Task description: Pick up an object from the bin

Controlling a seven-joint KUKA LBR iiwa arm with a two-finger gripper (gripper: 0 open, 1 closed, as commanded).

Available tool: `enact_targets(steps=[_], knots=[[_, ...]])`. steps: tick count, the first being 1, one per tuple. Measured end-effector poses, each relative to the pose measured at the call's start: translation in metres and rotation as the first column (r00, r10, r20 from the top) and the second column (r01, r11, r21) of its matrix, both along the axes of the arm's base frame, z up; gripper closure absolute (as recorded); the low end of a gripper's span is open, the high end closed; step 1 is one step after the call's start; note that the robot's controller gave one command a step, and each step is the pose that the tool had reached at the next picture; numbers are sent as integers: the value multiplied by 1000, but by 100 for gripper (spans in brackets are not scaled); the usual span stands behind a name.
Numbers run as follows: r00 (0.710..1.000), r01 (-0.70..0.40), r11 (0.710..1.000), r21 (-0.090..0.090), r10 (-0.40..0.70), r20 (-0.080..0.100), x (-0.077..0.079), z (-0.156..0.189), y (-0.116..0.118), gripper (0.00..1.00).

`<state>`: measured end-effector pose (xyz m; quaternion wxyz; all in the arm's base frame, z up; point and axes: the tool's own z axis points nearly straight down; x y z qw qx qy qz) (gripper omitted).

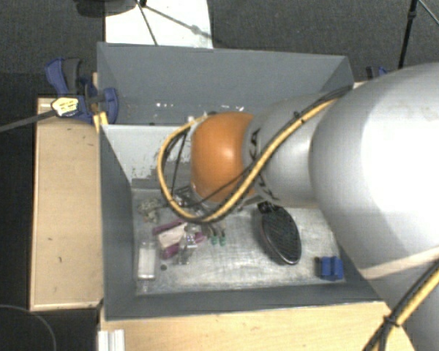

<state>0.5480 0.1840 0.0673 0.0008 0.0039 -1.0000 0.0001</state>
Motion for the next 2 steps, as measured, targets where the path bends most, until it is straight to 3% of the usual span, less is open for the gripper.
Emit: enact_targets(steps=[1,2], knots=[[1000,4,1000,2,-4,3,0,4,0,100],[997,77,997,4,-77,10,1,151,-5,100]])
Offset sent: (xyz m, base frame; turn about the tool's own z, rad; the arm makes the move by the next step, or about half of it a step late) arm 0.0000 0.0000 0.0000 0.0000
